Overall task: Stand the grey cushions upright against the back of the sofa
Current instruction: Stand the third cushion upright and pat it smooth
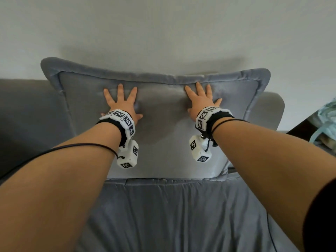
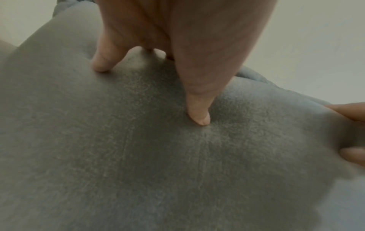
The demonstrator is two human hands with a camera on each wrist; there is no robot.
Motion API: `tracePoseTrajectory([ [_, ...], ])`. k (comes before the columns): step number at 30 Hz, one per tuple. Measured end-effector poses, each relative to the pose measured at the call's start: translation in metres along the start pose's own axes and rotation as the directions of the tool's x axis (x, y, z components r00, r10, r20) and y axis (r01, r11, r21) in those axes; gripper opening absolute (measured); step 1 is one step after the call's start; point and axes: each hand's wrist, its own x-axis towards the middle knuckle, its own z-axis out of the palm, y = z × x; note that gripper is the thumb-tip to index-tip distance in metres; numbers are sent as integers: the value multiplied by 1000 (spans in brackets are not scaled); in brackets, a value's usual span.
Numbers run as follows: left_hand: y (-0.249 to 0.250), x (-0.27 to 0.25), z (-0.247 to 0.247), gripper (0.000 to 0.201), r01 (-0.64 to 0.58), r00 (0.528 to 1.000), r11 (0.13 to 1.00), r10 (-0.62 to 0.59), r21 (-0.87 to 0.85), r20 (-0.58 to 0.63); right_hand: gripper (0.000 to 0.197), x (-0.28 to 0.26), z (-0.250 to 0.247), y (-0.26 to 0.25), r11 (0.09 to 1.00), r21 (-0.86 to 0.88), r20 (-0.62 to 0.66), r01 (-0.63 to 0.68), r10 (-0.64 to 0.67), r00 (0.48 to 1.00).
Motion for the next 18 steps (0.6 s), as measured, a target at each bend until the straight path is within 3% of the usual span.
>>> tracePoseTrajectory([
  [10, 4, 39, -11, 97, -22, 997, 997, 16, 73, 82, 83, 39, 3, -7, 1000, 2, 9, -2, 2, 1000],
  [18, 3, 48, 12, 99, -21, 1000, 997, 21, 69, -1, 75, 29, 10, -3, 999, -31, -45, 39, -40, 998],
])
